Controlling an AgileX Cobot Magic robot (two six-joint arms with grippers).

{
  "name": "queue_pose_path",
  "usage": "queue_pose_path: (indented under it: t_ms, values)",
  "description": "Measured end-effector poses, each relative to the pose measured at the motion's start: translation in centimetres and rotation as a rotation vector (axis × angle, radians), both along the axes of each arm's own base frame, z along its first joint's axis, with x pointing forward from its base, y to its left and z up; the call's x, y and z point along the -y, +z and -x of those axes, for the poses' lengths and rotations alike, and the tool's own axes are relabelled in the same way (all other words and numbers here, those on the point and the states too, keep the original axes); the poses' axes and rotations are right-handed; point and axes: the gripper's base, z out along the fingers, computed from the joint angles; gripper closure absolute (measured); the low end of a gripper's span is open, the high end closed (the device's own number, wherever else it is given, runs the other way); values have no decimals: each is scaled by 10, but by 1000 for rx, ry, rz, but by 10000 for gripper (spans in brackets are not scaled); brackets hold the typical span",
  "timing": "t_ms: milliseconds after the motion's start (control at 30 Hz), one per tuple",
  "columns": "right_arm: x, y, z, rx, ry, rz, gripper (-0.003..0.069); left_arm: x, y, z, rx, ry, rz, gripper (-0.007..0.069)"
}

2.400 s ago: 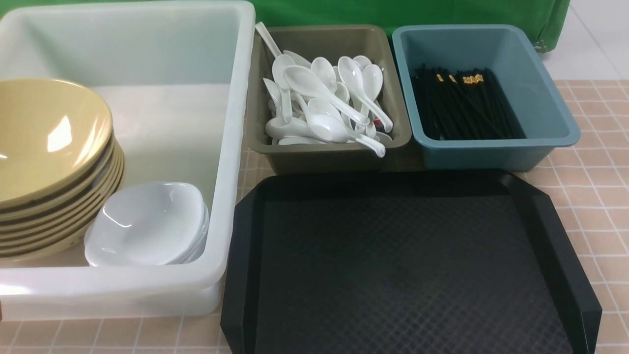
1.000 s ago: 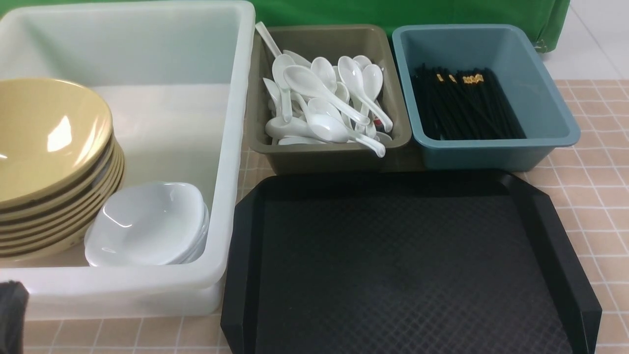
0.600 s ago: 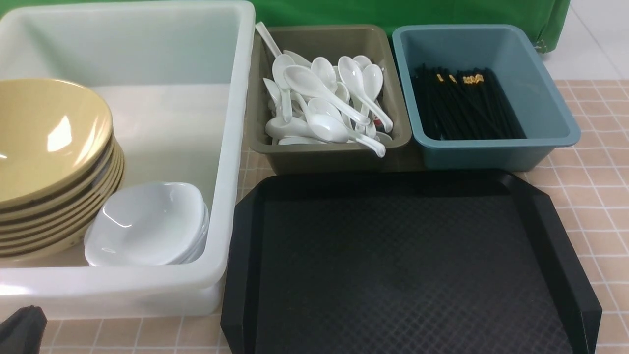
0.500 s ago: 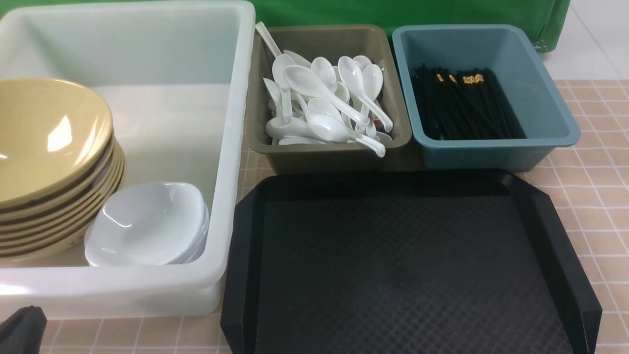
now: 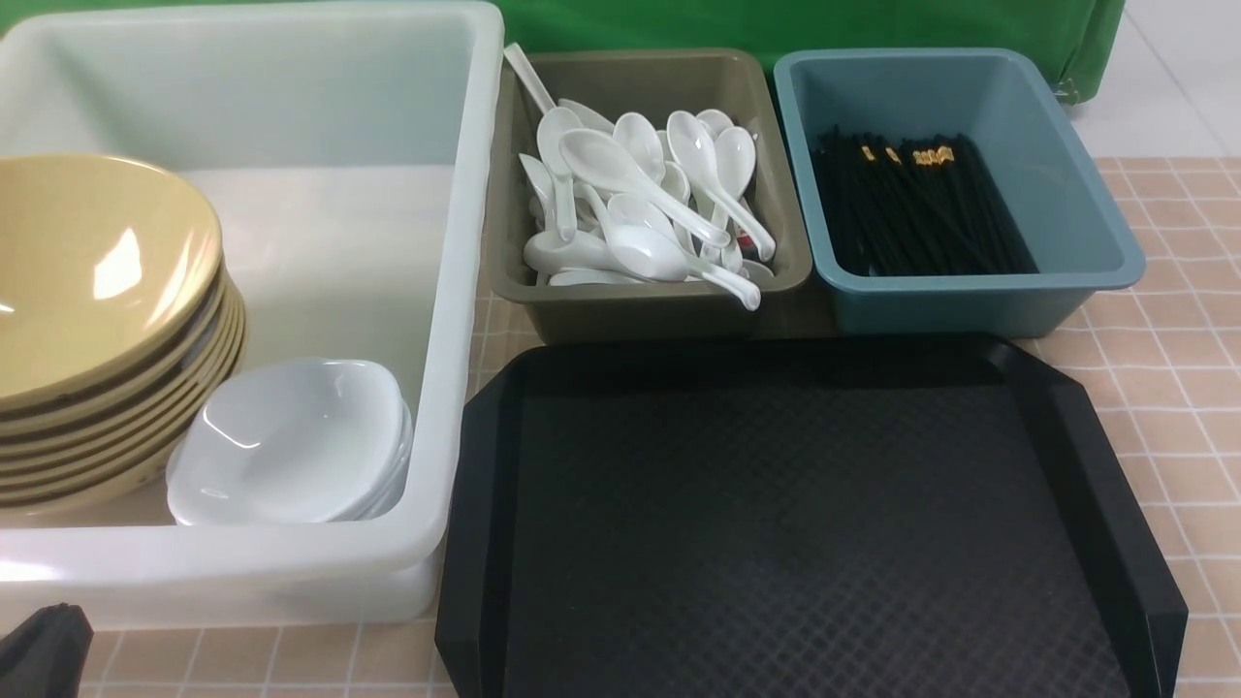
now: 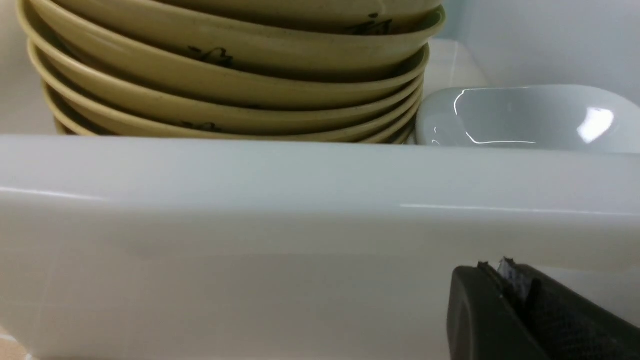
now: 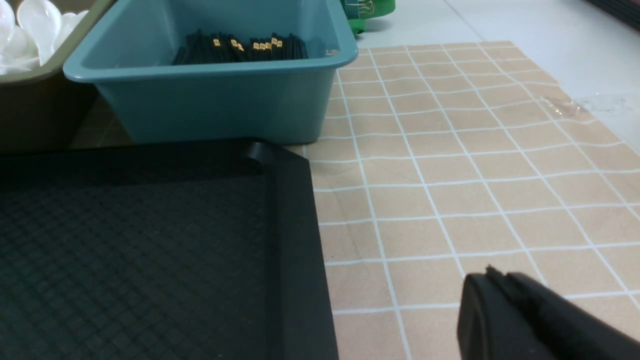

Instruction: On brown table put chopsticks spoon bowls plates into blue grey white boxes.

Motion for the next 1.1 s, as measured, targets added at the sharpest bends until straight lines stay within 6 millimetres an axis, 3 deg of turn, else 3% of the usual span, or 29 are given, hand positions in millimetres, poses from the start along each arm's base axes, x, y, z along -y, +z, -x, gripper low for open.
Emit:
queue_pose_path:
  t_ms: [1100]
  values:
    - [0, 0, 0, -1, 0, 0, 560, 0, 0, 0, 0, 0, 0, 622]
